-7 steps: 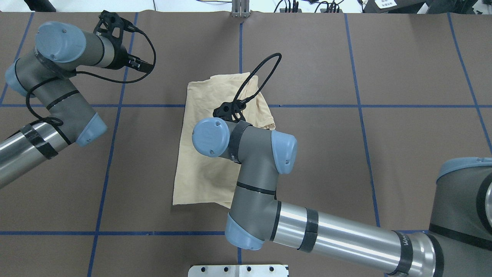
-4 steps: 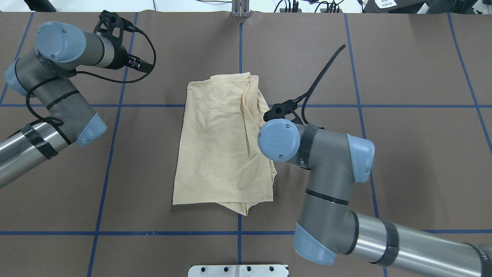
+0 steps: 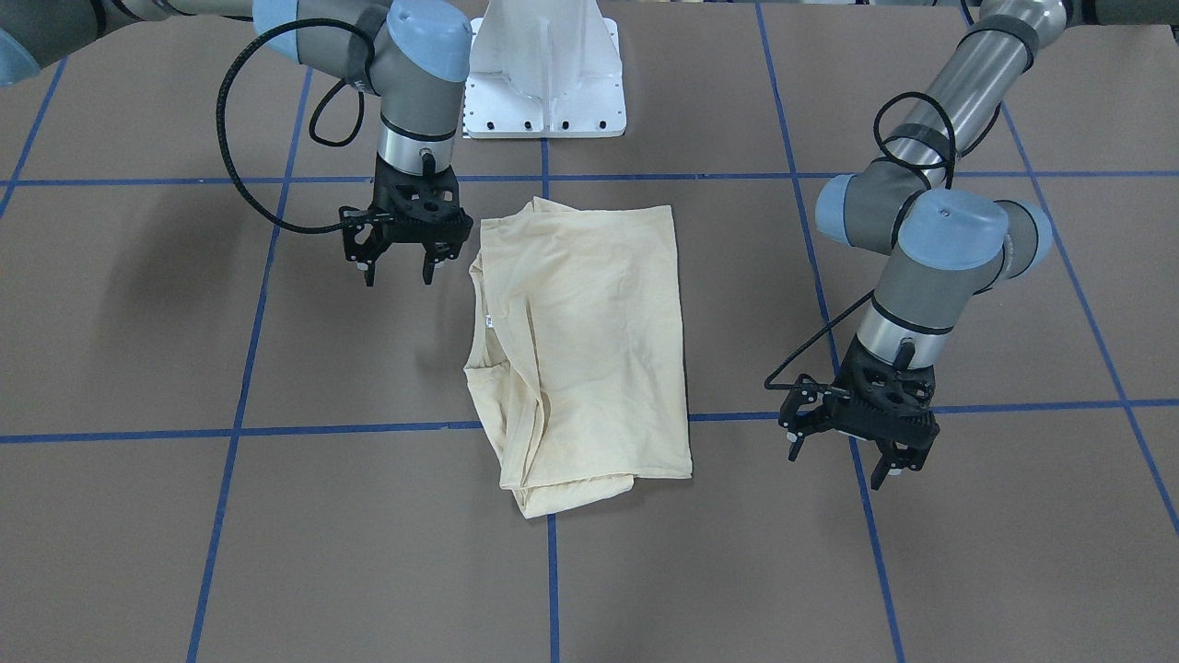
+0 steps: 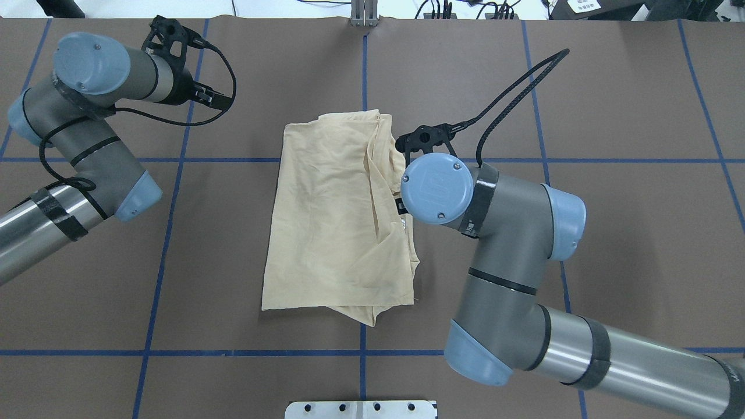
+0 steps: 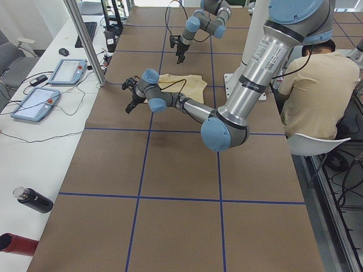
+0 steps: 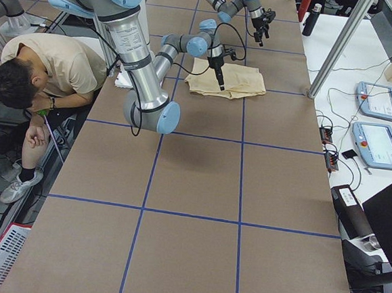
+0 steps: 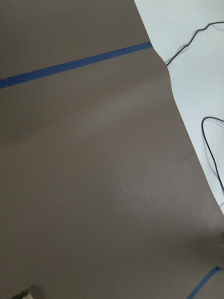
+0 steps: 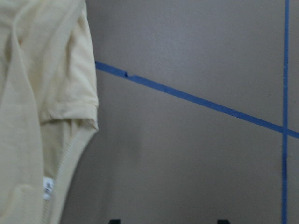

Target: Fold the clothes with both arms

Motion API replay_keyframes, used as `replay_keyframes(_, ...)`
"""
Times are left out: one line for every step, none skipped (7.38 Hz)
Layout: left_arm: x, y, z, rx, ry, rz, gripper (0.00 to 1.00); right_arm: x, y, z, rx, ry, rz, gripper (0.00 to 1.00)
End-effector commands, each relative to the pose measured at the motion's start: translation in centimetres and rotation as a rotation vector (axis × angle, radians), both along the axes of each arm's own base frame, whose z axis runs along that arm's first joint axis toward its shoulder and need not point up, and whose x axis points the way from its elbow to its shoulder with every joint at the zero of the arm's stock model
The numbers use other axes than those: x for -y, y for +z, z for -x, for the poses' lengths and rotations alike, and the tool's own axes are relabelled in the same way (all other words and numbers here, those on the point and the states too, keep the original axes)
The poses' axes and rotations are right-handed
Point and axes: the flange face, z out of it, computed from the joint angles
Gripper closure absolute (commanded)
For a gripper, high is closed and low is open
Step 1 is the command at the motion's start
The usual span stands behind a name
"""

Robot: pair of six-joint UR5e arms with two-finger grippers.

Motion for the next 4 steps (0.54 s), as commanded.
replay_keyframes(0.0,-0.2,0.0,-0.003,-0.001,-0.001,0.0,6.9,-3.0,6.3,0.126,0.114,0.052,0.22)
replay_keyframes(0.0,-0.2,0.0,-0.003,-0.001,-0.001,0.0,8.9,-2.5,7.5,0.138,0.126,0.056,0.29)
replay_keyframes(-0.1,-0.2,0.0,-0.013,-0.009,0.01,0.0,10.3,-2.2,8.5,0.17,0.146,0.061,0.3)
replay_keyframes(-0.2,-0.4,-0.1,-0.02,-0.012,0.014,0.0,11.2,-2.0,9.9,0.201,0.175,0.076,0.31)
